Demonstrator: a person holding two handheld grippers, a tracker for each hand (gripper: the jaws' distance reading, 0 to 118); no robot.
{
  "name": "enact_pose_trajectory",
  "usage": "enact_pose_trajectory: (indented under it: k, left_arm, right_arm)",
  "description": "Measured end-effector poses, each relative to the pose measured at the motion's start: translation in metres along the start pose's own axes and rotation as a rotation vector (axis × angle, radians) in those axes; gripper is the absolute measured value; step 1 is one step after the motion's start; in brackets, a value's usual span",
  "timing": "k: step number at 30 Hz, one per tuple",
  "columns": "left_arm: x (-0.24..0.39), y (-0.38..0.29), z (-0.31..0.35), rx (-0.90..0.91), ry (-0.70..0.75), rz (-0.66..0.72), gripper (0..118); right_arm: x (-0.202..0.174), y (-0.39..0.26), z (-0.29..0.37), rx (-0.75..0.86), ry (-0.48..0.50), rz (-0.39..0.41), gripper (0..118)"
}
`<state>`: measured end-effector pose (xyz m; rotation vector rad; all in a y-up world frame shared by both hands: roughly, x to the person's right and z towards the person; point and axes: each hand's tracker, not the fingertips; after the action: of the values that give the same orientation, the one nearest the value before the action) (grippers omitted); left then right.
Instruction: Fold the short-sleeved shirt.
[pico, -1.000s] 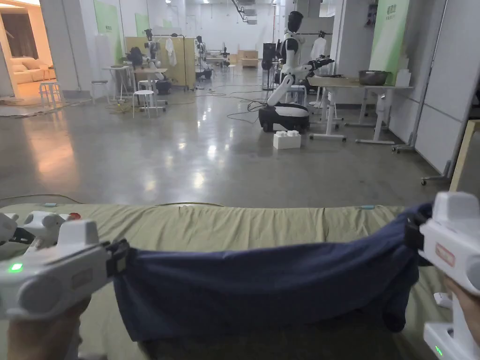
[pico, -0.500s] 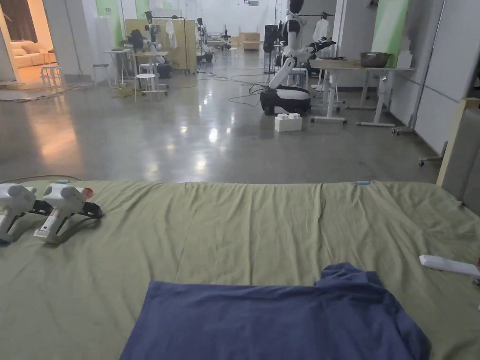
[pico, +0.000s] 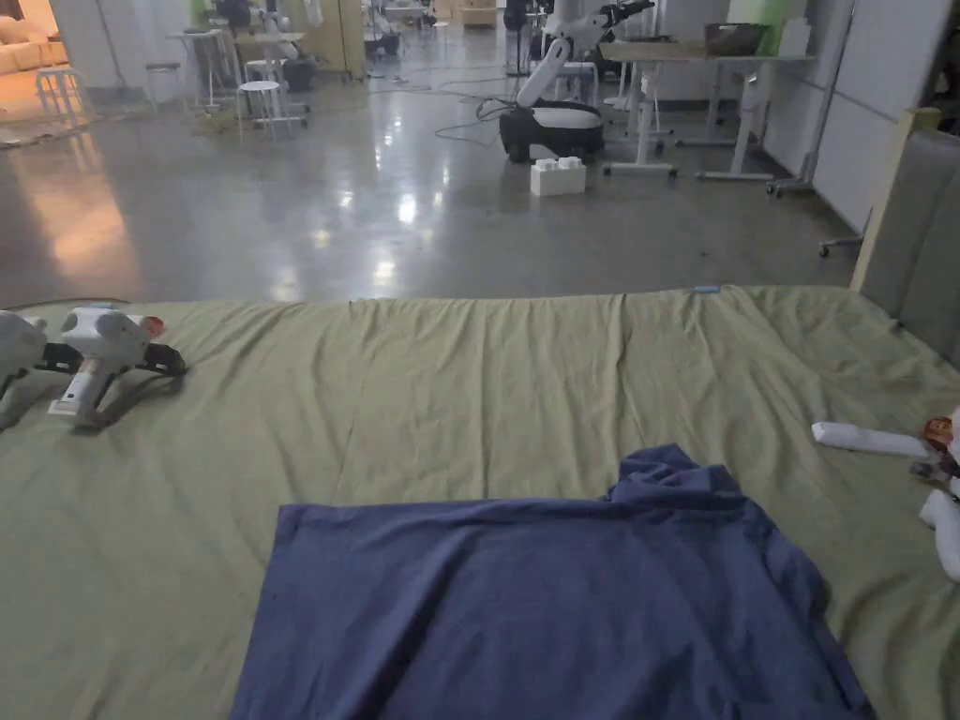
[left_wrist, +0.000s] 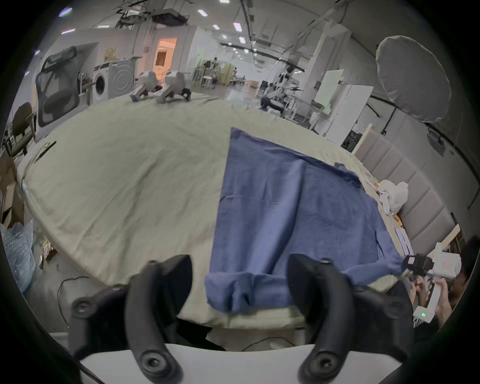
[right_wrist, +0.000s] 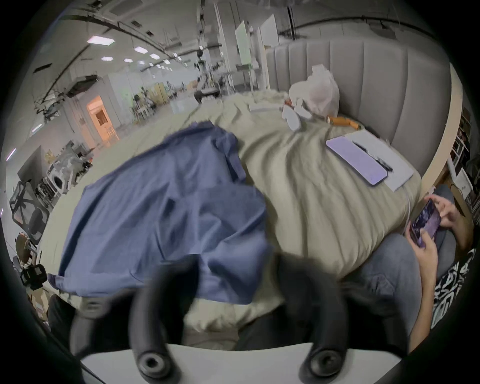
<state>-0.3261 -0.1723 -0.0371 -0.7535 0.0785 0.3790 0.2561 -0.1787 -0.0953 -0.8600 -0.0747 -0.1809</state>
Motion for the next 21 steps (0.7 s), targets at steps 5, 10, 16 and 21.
enact_pose_trajectory:
  k: [5, 10, 16, 21]
  left_arm:
    - [0.001, 0.012, 0.023, 0.102, 0.068, -0.032, 86]
    - [0.033, 0.031, 0.06, 0.26, 0.161, -0.207, 90]
    - [0.09, 0.04, 0.126, 0.662, 0.166, -0.384, 90]
    - [0.115, 0.057, 0.155, 0.718, 0.053, -0.405, 88]
  right_arm:
    - [0.017, -0.005, 0.011, 0.037, -0.028, -0.056, 78]
    - [0.015, 0.009, 0.05, 0.25, 0.132, -0.067, 78]
    - [-0.033, 0.039, 0.103, 0.495, 0.177, 0.057, 78]
    - [-0.075, 0.052, 0.137, 0.679, 0.179, 0.257, 78]
